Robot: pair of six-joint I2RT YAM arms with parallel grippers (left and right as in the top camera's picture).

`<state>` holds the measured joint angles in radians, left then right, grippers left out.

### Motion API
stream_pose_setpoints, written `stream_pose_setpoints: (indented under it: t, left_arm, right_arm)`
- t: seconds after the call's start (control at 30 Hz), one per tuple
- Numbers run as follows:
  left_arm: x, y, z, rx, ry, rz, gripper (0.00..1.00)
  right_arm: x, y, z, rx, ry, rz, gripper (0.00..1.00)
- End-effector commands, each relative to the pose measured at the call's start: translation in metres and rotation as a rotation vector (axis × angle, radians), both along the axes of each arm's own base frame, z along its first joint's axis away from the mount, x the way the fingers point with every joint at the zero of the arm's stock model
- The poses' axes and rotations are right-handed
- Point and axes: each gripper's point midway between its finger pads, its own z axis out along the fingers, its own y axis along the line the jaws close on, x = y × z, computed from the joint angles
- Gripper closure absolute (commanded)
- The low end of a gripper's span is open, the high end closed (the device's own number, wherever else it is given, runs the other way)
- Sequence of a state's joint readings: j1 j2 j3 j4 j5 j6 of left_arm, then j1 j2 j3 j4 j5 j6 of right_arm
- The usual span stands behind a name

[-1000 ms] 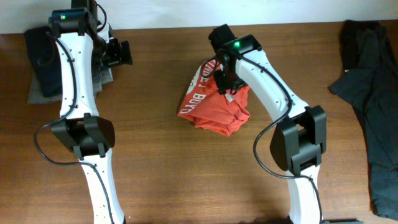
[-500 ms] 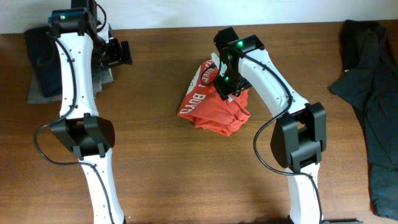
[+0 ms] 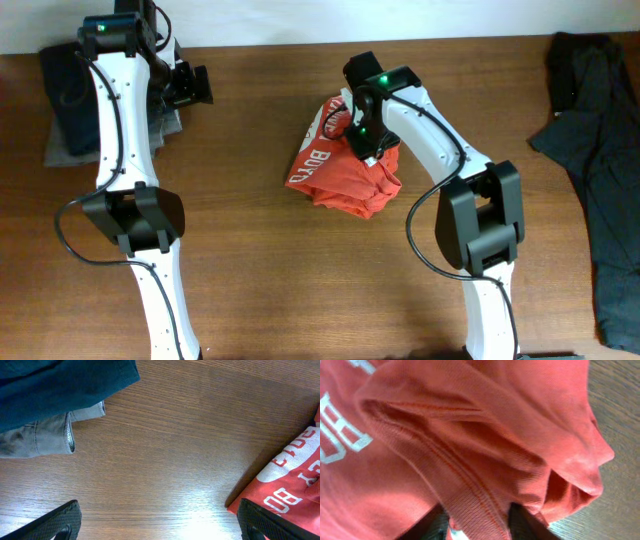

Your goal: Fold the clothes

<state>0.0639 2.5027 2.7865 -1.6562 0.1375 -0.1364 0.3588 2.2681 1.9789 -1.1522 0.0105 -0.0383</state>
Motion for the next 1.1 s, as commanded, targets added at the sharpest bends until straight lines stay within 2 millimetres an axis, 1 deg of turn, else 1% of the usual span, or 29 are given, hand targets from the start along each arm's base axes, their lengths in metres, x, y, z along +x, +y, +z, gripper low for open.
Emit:
stream_pose_setpoints:
  t: [0.0,0.07,0.17,0.2,0.23,0.33,0.43,0.53,0.57,0.6,0.67,0.73,0.8,0.87,1.0,1.03,1.07]
  left_arm:
    - [0.002,0.001,-0.008,0.003,0.010,0.005,0.01]
    - [0.002,0.001,-0.008,0.003,0.010,0.005,0.01]
    - [0.003,0.001,-0.008,0.003,0.010,0.005,0.01]
    - [0.002,0.001,-0.008,0.003,0.010,0.005,0.01]
    - [0.002,0.001,-0.008,0.003,0.010,0.005,0.01]
    - [0.002,0.001,-0.008,0.003,0.010,0.005,0.01]
    - [0.002,0.001,-0.008,0.003,0.010,0.005,0.01]
    - [0.002,0.001,-0.008,0.003,0.010,0.005,0.01]
    - [0.003,0.001,-0.008,0.003,0.010,0.005,0.01]
    - [0.003,0.001,-0.008,0.003,0.010,0.005,0.01]
    - [0.003,0.001,-0.008,0.003,0.009,0.005,0.01]
    - [0.003,0.001,-0.008,0.003,0.010,0.005,0.01]
    - [0.003,0.001,-0.008,0.003,0.010,0.005,0.01]
    - [0.003,0.001,-0.008,0.003,0.010,0.005,0.01]
    - [0.003,0.001,-0.008,0.003,0.009,0.005,0.01]
    - [0.003,0.001,-0.007,0.003,0.008,0.005,0.01]
    - [0.004,0.001,-0.007,0.003,0.005,0.005,0.01]
  right_arm:
    - [0.008,-0.026,-0.006,-0.049,-0.005,-0.112,0.66]
    - [0.009,-0.032,-0.006,-0.046,-0.004,-0.141,0.73]
    - [0.012,-0.040,-0.006,-0.042,-0.004,-0.181,0.76]
    - [0.013,-0.043,-0.006,-0.042,-0.005,-0.206,0.76]
    - [0.015,-0.055,-0.006,-0.068,-0.019,-0.308,0.77]
    - [0.016,-0.065,-0.005,-0.083,-0.022,-0.378,0.79]
    - [0.011,-0.075,-0.006,-0.098,-0.005,-0.452,0.80]
    - [0.006,-0.083,-0.006,-0.112,0.018,-0.504,0.78]
    - [0.004,-0.085,-0.006,-0.116,0.026,-0.506,0.71]
    - [0.002,-0.087,-0.006,-0.121,0.035,-0.509,0.69]
    - [-0.002,-0.091,-0.006,-0.128,0.050,-0.521,0.68]
    - [-0.004,-0.096,-0.006,-0.131,0.059,-0.550,0.71]
    - [-0.005,-0.099,-0.006,-0.128,0.064,-0.576,0.82]
    - [-0.004,-0.097,-0.003,-0.114,0.059,-0.576,0.86]
    - [0.005,-0.086,0.026,-0.066,-0.010,-0.541,0.86]
    - [0.010,-0.065,0.041,0.005,-0.034,-0.409,0.82]
    - [0.011,-0.051,0.049,0.045,-0.045,-0.321,0.76]
